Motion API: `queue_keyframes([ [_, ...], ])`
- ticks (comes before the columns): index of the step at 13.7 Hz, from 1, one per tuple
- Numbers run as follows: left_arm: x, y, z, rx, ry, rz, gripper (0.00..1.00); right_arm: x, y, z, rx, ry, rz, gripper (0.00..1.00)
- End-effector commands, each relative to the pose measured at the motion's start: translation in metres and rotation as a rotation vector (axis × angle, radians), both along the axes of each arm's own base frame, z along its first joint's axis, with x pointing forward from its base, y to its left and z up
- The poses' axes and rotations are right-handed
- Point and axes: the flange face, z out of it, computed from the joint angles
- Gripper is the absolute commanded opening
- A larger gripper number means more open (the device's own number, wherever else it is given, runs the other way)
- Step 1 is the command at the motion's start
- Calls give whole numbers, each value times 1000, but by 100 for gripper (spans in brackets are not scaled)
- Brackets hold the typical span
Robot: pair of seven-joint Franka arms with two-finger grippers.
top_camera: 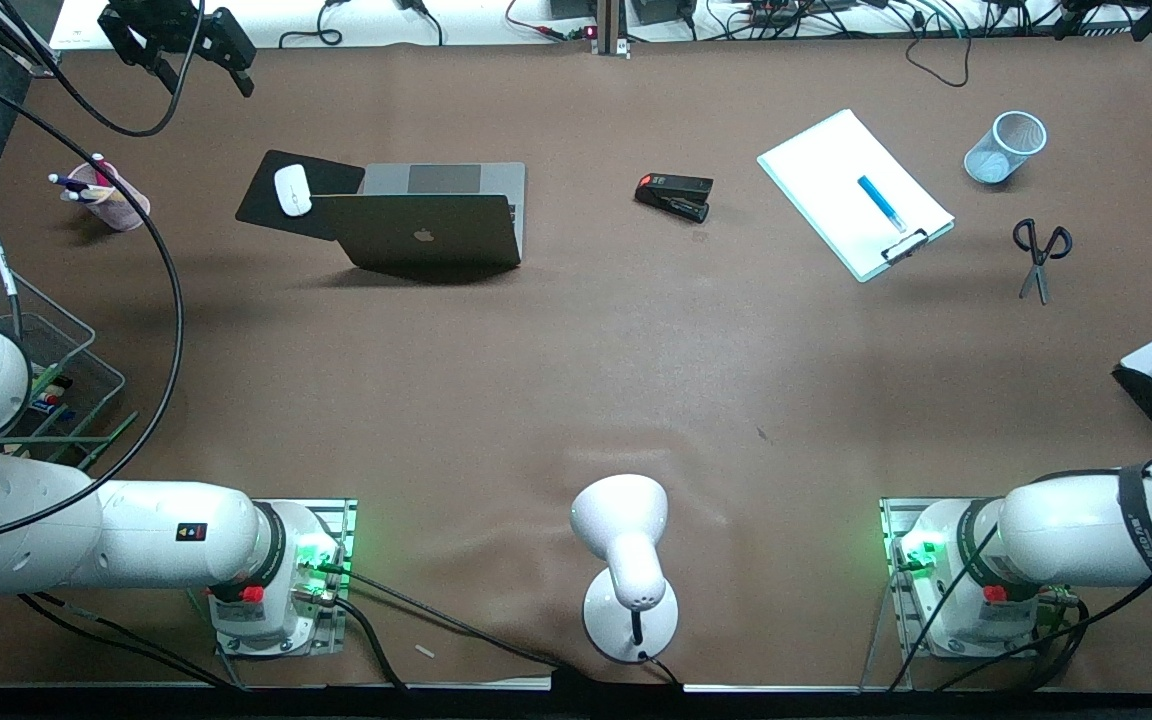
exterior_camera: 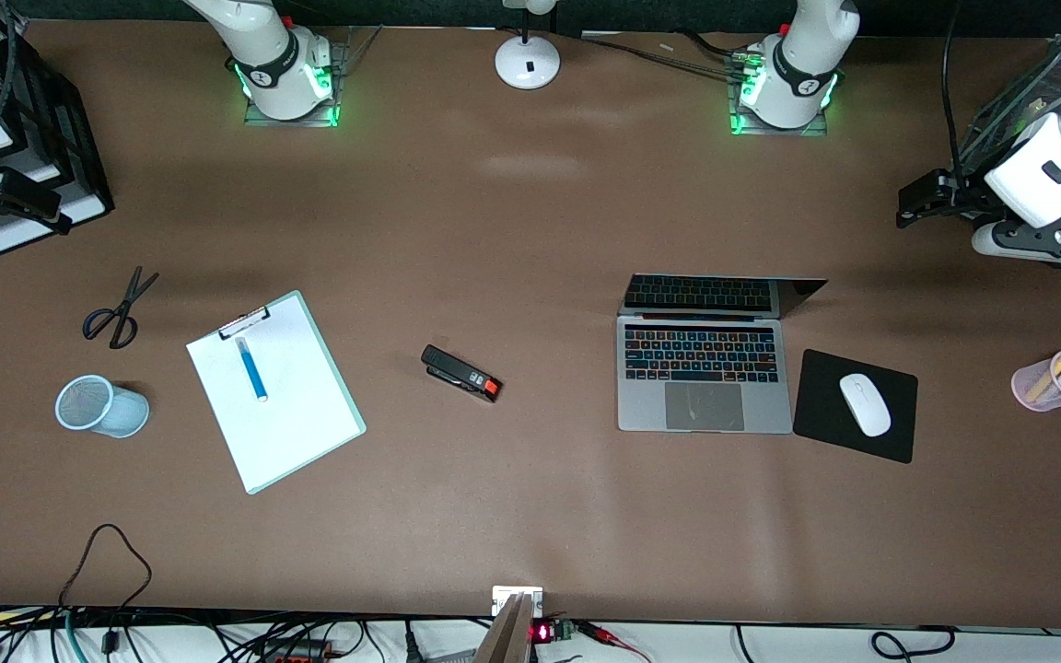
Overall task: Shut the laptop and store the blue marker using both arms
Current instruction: 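Reach the right gripper down to the blue marker on the clipboard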
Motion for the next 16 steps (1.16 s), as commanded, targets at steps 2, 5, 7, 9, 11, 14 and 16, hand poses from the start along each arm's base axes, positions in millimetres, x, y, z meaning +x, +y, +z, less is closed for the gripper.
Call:
queue_keyframes([
  [2, -3, 4, 3, -7, 4, -18, 100, -6, 1, 10, -11, -8, 9, 100],
  [5, -4, 4, 2, -7, 12, -17, 100, -3, -2, 9, -11, -6, 6, 100],
  [7, -4, 5, 2, -7, 12, -15, 100, 2, 1, 0, -12, 11, 4, 100],
  [9, -3, 8, 2, -7, 12, -10, 100, 10, 2, -15, -17, 27, 7, 100],
  [11, -3, 8, 2, -7, 12, -10, 100, 22, 4, -36, -6, 47, 7, 100],
  [14, -3, 8, 3, -7, 10, -9, 100, 51, 14, -75, -10, 38, 40, 100],
  [16, -3, 8, 3, -7, 10, -9, 100, 66, 22, -101, -16, 45, 115, 100],
])
